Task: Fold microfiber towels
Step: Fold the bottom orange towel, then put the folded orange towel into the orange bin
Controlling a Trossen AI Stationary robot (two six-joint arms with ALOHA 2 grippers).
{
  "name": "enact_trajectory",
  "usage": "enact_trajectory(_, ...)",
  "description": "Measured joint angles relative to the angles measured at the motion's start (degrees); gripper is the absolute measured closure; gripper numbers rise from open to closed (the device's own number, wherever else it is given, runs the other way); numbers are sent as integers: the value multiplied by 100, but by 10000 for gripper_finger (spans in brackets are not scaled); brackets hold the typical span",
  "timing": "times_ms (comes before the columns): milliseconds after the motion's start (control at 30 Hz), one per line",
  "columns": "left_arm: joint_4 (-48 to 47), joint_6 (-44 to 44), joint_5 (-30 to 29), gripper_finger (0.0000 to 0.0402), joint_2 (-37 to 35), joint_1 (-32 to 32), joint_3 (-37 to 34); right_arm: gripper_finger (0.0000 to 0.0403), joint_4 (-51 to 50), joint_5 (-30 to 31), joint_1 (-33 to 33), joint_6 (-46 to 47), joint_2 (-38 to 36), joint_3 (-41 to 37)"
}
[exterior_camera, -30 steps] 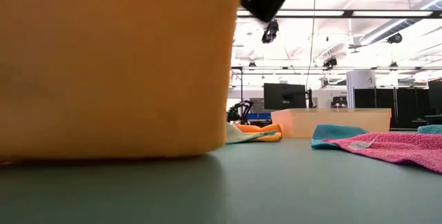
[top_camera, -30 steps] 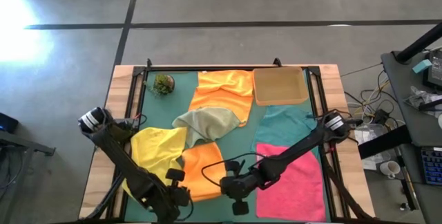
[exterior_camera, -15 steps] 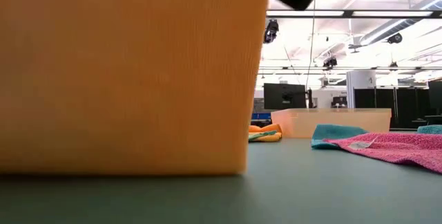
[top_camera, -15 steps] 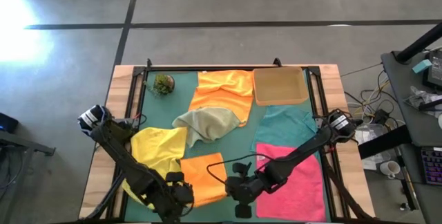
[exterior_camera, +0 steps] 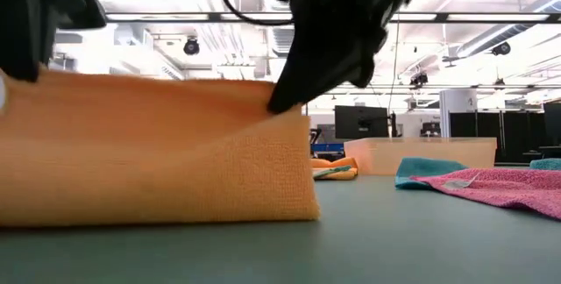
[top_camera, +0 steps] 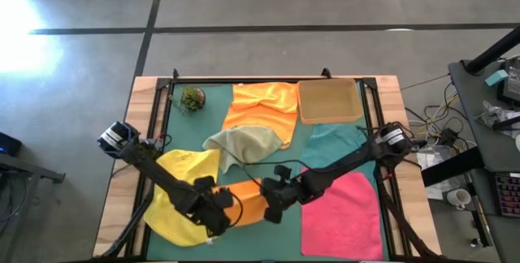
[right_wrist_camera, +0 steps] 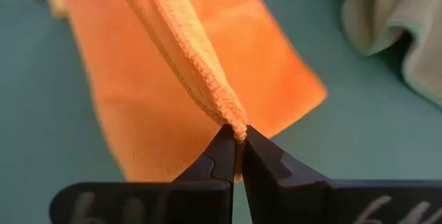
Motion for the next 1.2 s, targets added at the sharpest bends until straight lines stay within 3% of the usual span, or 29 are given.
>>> enact_trajectory(400,12,-34,196,401,-1,357,-459,394,637,-56,-388,-29,0,-338)
enact_trajectory(533,-7,-30,208,394,0,377,-468,377,608,-100,-391,-81,0,-342)
enact_trajectory(900,-81,-25,88,284,-2,389,-472,263,561,-200,-477,-20,2,-348)
enact_trajectory(1033,-338,-25,41,243,-9,496,-472,242,567,-298,-479,-103,-11,-348)
enact_trajectory(1200,-822,173,303,208,-26,707,-371,234,563,-939,-476,-364,-78,-348)
